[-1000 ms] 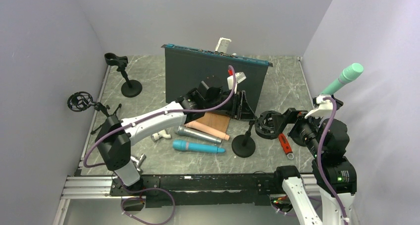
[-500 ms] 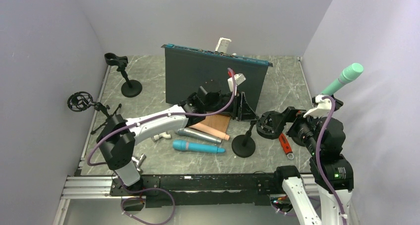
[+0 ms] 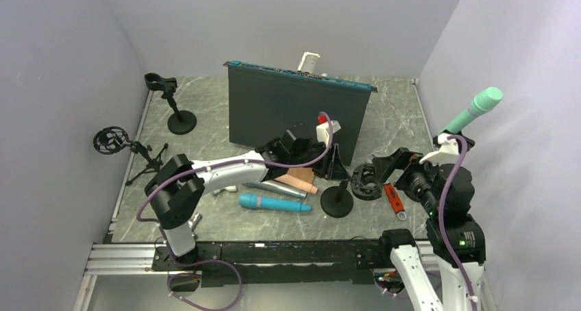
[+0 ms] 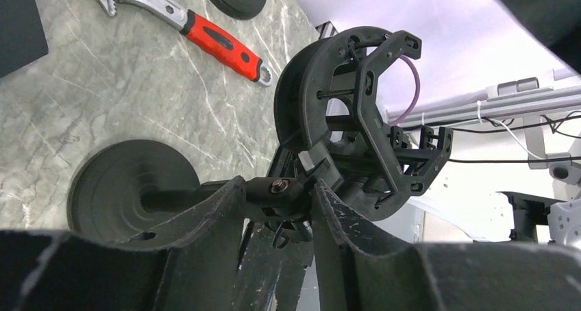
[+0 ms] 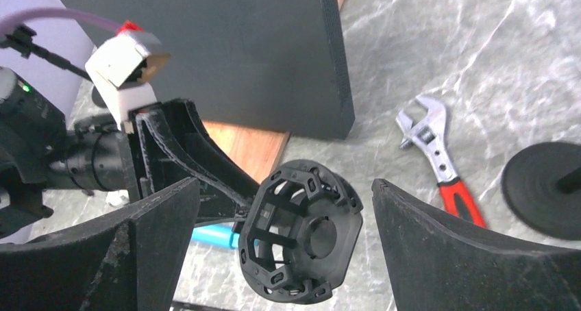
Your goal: Remove the microphone from the stand
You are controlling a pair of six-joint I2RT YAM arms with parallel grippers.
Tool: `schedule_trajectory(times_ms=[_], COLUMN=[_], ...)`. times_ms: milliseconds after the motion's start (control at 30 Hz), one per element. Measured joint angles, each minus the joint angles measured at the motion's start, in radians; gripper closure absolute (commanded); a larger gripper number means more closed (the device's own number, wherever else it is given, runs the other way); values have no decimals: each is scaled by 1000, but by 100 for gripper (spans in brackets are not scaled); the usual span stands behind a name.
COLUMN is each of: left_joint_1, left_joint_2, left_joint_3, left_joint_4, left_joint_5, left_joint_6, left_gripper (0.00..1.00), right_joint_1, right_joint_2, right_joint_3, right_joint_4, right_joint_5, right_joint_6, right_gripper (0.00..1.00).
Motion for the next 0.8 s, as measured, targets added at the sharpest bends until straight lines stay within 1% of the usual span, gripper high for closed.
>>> schedule_trajectory(times_ms=[67, 200, 233, 367, 500, 600, 700, 800], left_joint_1=[-1, -1, -1, 2, 5, 14, 30, 45], left_joint_2=[2, 3, 3, 0, -31, -93, -189, -282], left_joint_3=[14, 51, 60, 126, 192, 236, 247, 246], left_joint_4=[-24, -114, -135, -286, -417, -487, -513, -526], left_joint_5=[-2, -20, -26, -71, -119, -143, -152, -155], left_joint_6=[8, 41, 48, 88, 132, 163, 185, 202], left_gripper=[49, 33, 30, 20, 14, 11, 6, 3], right_joint_1=[0, 0, 0, 0, 0, 0, 0, 0], right_joint_2=[3, 43, 52, 82, 112, 165, 227, 264], right_joint_3=[-29, -60, -60, -60, -37, 25, 98, 145], right_joint_4=[3, -25, -29, -51, -84, -127, -171, -210], right_joint_5=[-15, -40, -45, -83, -105, -120, -127, -150], right_joint_6=[18, 43, 45, 46, 32, 14, -3, -19], right_gripper=[4, 14, 15, 18, 27, 26, 22, 22])
